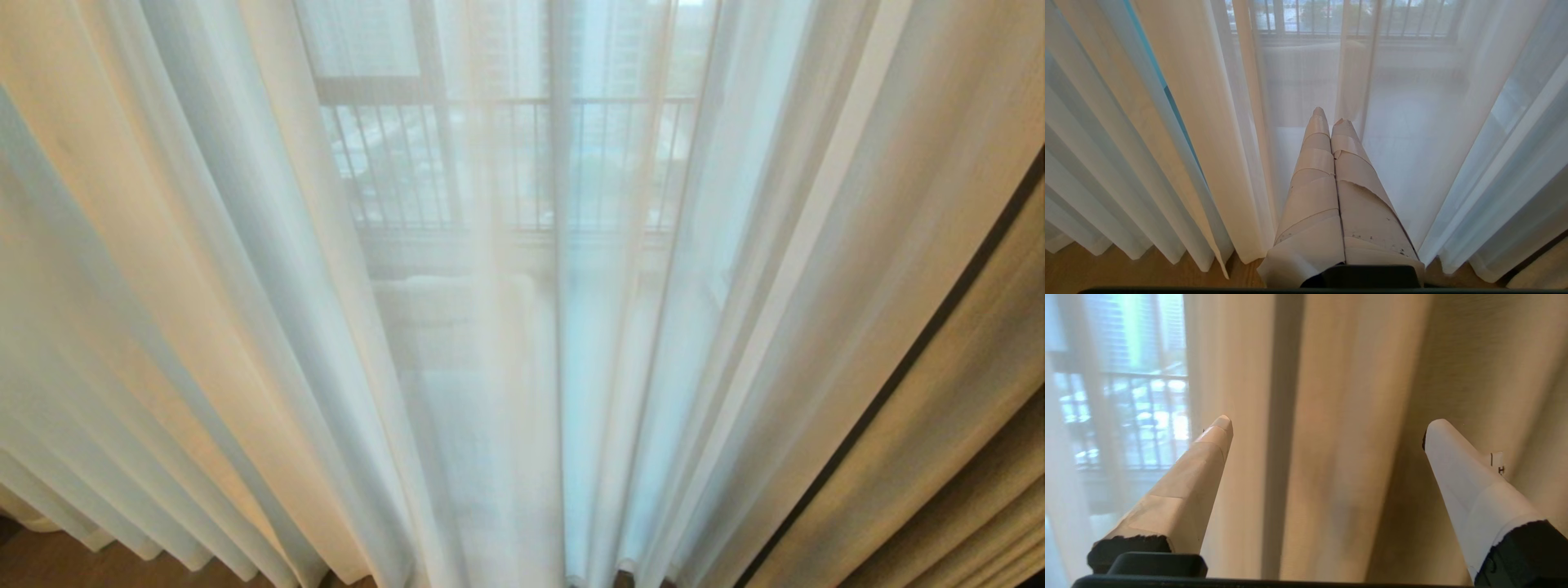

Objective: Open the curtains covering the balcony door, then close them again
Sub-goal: Pull the outer curtains open on both sides

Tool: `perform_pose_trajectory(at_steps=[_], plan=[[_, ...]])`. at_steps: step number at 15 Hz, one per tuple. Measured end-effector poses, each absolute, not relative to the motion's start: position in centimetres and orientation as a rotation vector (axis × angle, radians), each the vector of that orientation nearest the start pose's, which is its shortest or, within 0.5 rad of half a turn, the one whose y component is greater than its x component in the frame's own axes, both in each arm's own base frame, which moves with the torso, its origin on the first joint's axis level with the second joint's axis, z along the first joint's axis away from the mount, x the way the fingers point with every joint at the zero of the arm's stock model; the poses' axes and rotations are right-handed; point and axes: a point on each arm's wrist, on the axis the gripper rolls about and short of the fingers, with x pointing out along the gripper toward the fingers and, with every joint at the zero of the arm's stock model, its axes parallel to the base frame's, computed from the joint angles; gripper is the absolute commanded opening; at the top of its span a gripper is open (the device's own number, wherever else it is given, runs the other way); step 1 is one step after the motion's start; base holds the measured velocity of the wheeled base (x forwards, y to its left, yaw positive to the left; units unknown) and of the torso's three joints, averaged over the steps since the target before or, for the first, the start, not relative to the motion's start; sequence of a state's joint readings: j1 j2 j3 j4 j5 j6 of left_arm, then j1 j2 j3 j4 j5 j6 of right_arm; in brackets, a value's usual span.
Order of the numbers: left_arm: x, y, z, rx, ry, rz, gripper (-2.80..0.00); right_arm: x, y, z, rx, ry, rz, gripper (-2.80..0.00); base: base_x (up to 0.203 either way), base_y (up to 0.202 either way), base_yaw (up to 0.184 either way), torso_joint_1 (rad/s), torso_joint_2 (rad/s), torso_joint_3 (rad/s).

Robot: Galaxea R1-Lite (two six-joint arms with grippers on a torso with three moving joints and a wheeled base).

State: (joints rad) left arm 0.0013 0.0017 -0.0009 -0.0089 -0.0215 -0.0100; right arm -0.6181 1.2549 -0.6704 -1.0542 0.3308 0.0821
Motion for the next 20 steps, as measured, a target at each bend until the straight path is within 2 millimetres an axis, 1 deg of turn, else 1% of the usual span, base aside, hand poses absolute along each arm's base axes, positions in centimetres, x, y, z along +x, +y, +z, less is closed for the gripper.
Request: perform_pose_trajectory(at_steps=[3, 7, 13, 17, 20], plan=[[-2.3, -0.1, 7.7, -0.01, -0.008, -0.02, -2.8, 17.1, -11.2, 29.5, -0.133, -0.421, -0.257, 0.0, 0.0, 0.0, 0.0, 0.0, 0.0, 0.0], [-2.3, -0.1, 7.7, -0.01, -0.008, -0.02, -2.8, 19.6, -13.0, 30.2, -0.142, -0.432, -0.26, 0.0, 0.0, 0.0, 0.0, 0.0, 0.0, 0.0], [-2.3, 0.0, 7.7, -0.01, -0.008, -0.02, -2.8, 23.5, -15.8, 30.5, -0.14, -0.435, -0.254, 0.0, 0.0, 0.0, 0.0, 0.0, 0.0, 0.0], [-2.3, -0.1, 7.7, -0.01, -0.008, -0.02, -2.8, 26.2, -17.0, 30.3, -0.117, -0.438, -0.228, 0.0, 0.0, 0.0, 0.0, 0.0, 0.0, 0.0], [-2.3, 0.0, 7.6, -0.01, -0.007, -0.019, -2.8, 28.1, -17.4, 30.1, -0.103, -0.451, -0.153, 0.0, 0.0, 0.0, 0.0, 0.0, 0.0, 0.0]])
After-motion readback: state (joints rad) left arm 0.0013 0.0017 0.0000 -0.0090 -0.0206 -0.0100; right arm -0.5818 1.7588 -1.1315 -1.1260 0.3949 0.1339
